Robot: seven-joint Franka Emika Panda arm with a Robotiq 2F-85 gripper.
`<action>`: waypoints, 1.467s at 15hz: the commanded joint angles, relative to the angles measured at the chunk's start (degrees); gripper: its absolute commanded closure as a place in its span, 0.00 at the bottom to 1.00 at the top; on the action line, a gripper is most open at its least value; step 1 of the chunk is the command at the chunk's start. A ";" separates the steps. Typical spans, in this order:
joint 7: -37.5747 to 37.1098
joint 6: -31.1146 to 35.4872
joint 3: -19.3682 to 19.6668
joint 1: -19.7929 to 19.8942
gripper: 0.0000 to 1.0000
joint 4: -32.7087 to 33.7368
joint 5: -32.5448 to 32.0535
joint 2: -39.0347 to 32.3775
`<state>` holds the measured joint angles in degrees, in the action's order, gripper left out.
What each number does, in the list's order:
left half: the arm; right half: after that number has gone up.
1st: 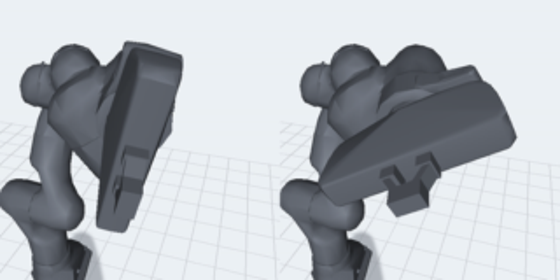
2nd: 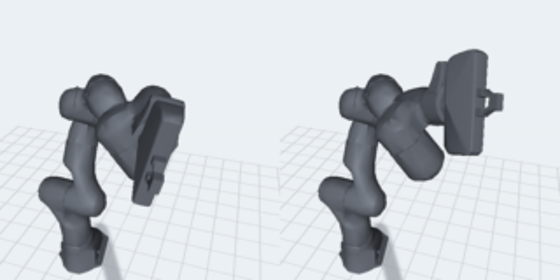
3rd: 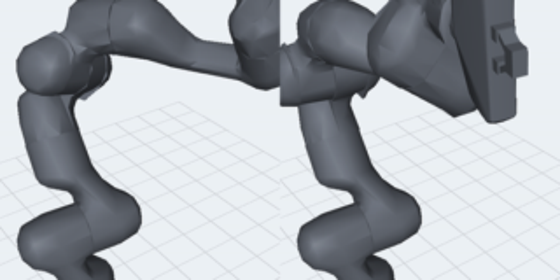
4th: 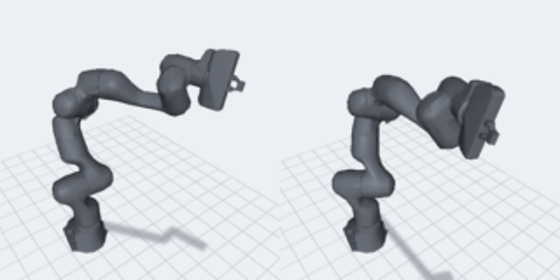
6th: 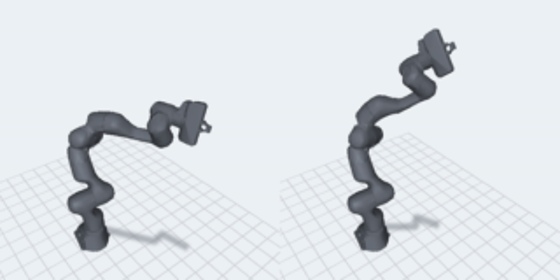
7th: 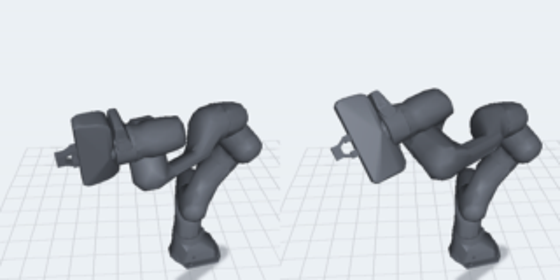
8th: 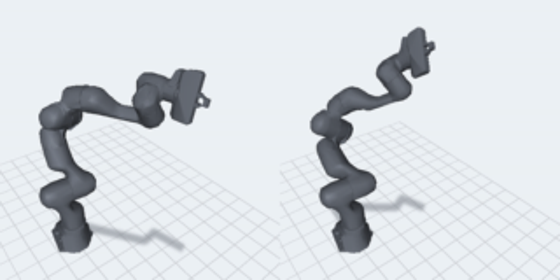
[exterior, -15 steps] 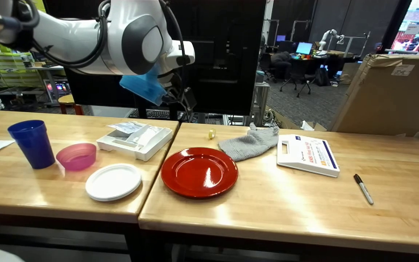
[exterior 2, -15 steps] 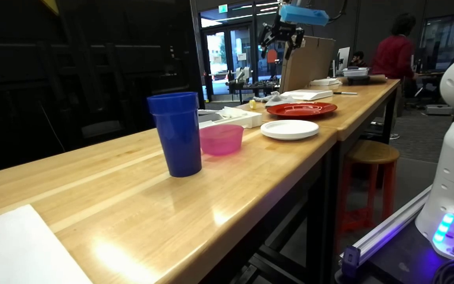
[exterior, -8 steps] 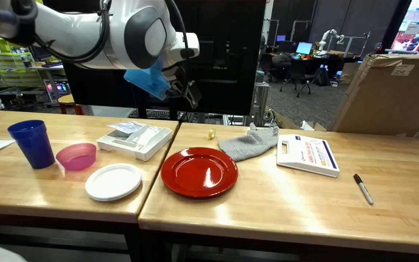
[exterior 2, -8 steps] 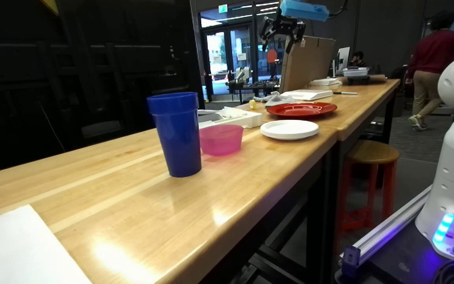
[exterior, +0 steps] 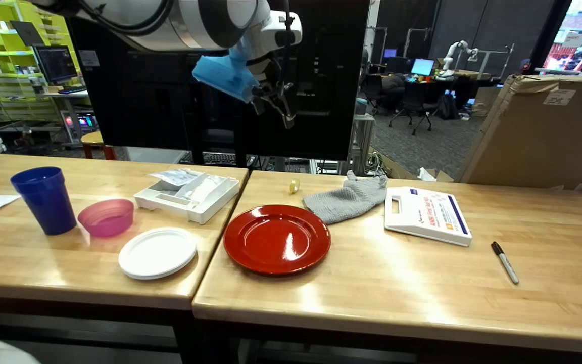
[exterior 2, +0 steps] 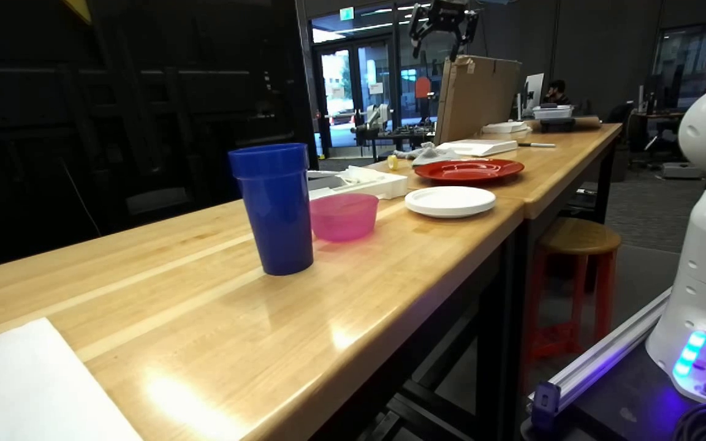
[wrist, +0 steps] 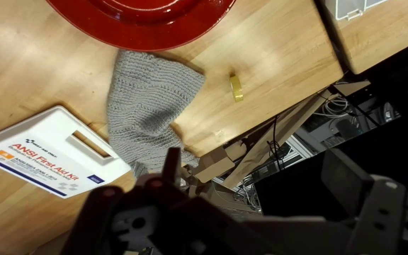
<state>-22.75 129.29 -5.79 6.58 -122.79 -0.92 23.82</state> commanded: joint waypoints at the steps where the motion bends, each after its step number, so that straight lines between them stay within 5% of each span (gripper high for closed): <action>1: 1.01 -4.27 1.31 -0.09 0.00 8.39 -1.15 -6.01; 10: 1.74 -5.56 4.26 -0.81 0.00 19.55 -2.47 -19.71; 22: 3.88 -2.63 8.52 -1.06 0.00 25.05 -0.28 -28.85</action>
<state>-19.52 126.41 1.58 6.36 -100.16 -2.05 -2.73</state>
